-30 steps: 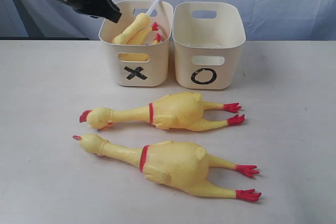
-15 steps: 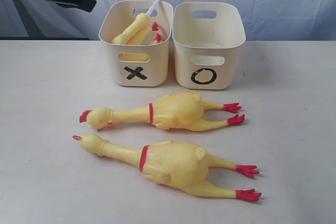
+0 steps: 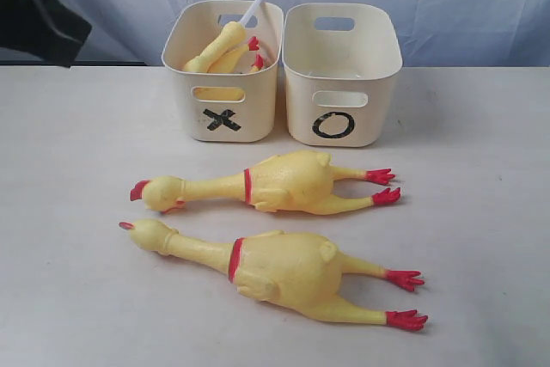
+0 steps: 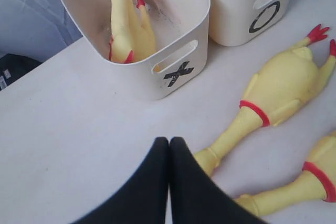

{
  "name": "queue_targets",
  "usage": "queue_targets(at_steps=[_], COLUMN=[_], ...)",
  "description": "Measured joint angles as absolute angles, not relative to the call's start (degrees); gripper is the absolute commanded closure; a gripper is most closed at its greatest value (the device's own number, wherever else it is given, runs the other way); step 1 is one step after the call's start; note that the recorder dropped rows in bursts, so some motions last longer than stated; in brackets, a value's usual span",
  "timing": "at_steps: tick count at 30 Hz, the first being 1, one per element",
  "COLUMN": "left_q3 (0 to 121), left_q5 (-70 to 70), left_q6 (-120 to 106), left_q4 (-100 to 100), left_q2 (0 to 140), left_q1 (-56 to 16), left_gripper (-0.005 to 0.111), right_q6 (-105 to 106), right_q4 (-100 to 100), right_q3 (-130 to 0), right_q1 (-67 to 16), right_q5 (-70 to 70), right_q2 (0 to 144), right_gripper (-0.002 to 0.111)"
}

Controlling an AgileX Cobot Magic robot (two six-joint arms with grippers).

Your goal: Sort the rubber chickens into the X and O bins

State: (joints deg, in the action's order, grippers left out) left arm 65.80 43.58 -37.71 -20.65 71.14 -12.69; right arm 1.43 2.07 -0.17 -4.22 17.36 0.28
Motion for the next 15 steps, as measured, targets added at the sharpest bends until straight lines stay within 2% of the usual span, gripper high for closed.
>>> queue_targets(at_steps=[15], left_q3=[36.30], left_q5=[30.50], left_q6=[-37.49], left_q4=[-21.75], left_q2=[40.22], left_q1=[-12.69], left_gripper=[0.107], right_q6=[1.43], right_q4=[2.07], right_q3=[-0.17], right_q1=[-4.22], right_q5=[17.36], right_q2=[0.28], right_gripper=[0.108])
